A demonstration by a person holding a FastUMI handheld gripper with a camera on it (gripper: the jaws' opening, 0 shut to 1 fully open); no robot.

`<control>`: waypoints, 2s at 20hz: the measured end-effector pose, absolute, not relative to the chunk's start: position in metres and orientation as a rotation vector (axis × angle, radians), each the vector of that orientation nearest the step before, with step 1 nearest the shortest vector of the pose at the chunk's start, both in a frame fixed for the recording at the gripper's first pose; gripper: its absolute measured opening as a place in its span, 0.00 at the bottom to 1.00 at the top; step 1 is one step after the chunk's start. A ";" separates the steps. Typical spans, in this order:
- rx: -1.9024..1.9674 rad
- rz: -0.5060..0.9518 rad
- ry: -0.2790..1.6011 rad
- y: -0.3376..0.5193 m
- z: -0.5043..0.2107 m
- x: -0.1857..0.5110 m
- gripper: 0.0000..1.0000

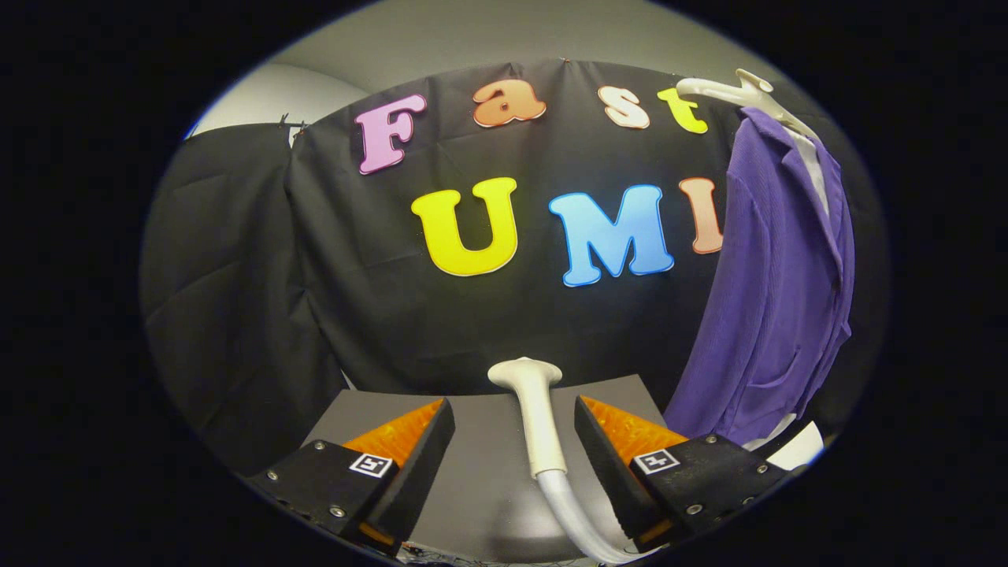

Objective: Iron the clothes twice with a garment steamer, once on the left side and once on the right side.

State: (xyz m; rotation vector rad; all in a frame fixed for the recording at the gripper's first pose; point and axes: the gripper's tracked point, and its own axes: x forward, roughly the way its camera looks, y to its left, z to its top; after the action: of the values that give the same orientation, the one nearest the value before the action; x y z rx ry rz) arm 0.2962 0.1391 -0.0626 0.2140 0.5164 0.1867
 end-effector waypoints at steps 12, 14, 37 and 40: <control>0.176 0.126 0.794 0.145 -0.167 0.365 0.91; 0.156 0.118 0.864 0.144 -0.185 0.369 0.87; 0.201 0.069 0.723 0.124 -0.162 0.347 0.41; 0.228 0.006 0.659 0.099 -0.147 0.331 0.41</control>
State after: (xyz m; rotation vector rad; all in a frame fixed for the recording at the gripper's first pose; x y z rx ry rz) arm 0.3307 0.0990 -0.1472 0.2279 0.6592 0.0063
